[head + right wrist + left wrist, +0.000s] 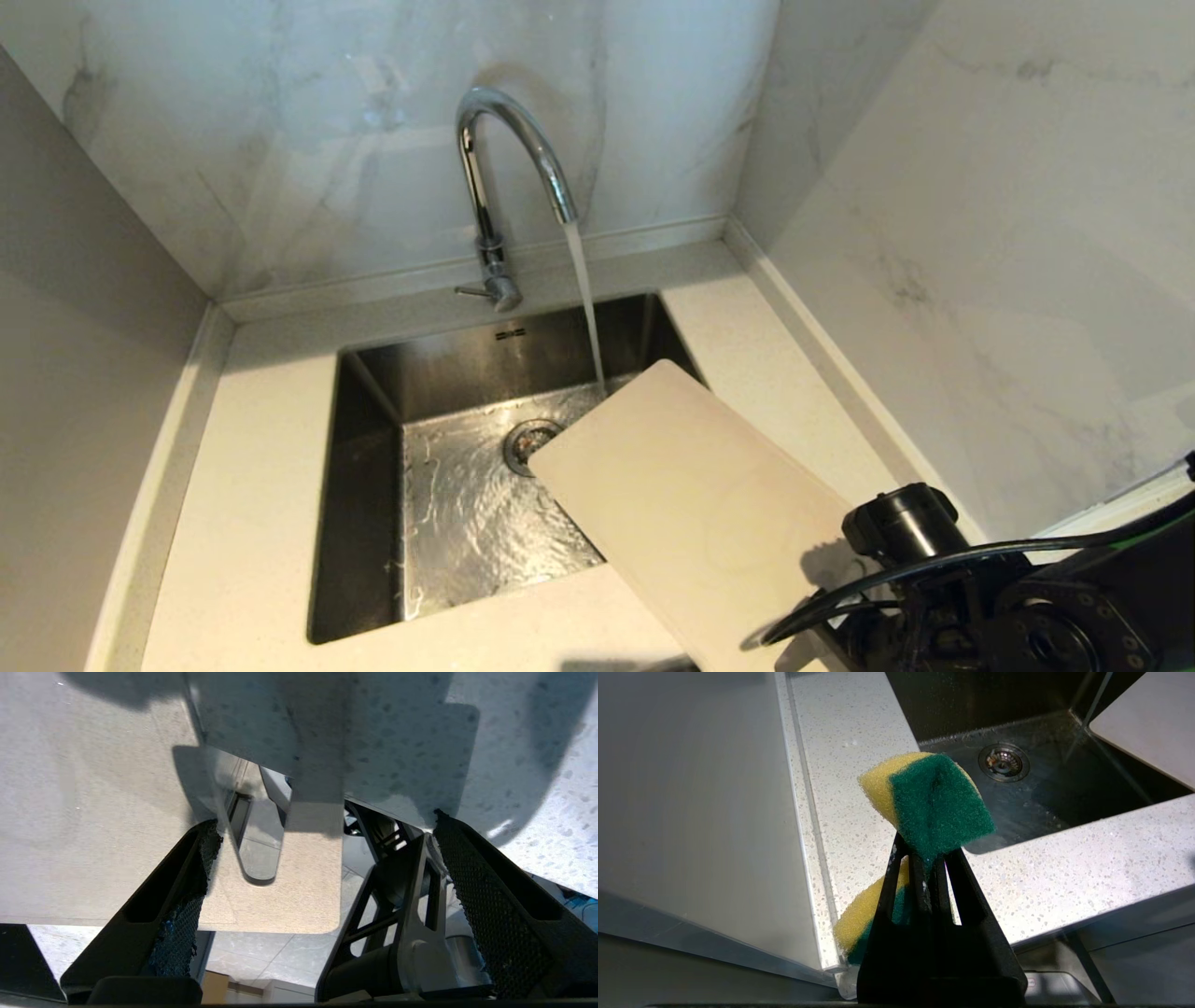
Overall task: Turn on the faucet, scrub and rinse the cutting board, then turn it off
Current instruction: Pick up the cutting board
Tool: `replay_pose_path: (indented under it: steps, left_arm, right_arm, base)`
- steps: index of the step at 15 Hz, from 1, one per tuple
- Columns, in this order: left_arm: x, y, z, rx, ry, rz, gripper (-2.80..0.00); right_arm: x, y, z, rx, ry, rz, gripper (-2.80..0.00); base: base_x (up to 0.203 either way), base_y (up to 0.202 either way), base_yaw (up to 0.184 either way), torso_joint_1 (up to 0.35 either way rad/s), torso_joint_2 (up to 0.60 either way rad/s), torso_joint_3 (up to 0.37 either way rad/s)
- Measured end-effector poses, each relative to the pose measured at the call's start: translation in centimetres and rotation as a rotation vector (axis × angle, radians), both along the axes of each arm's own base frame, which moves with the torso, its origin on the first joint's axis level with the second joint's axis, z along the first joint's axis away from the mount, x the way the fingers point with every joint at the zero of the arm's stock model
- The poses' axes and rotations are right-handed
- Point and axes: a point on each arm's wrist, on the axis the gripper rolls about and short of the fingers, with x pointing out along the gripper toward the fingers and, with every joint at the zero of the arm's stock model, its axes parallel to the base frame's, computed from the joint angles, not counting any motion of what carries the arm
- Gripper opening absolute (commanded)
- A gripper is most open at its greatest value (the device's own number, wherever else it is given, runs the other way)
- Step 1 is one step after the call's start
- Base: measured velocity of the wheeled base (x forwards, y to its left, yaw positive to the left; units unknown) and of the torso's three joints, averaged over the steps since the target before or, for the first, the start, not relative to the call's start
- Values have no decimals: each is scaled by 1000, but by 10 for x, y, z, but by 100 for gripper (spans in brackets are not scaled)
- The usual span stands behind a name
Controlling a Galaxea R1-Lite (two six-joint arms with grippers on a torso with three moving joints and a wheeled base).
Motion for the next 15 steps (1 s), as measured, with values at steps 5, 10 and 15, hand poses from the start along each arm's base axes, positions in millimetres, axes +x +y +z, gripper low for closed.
replay_pose_path:
  steps: [5,10,15]
  left_arm:
    - [0,0,0,-1,0,0,-280]
    - [0,0,0,0,0,0,-280]
    - [0,0,0,0,0,0,-280]
  right_arm:
    - [-4,-1,-2,-3,19,0,0]
    - [-3,0,-7,9,33,5,0]
    - [-3,0,-13,9,51,9,0]
  base:
    - [0,0,0,0,0,0]
    - [0,0,0,0,0,0]
    - [0,0,0,0,0,0]
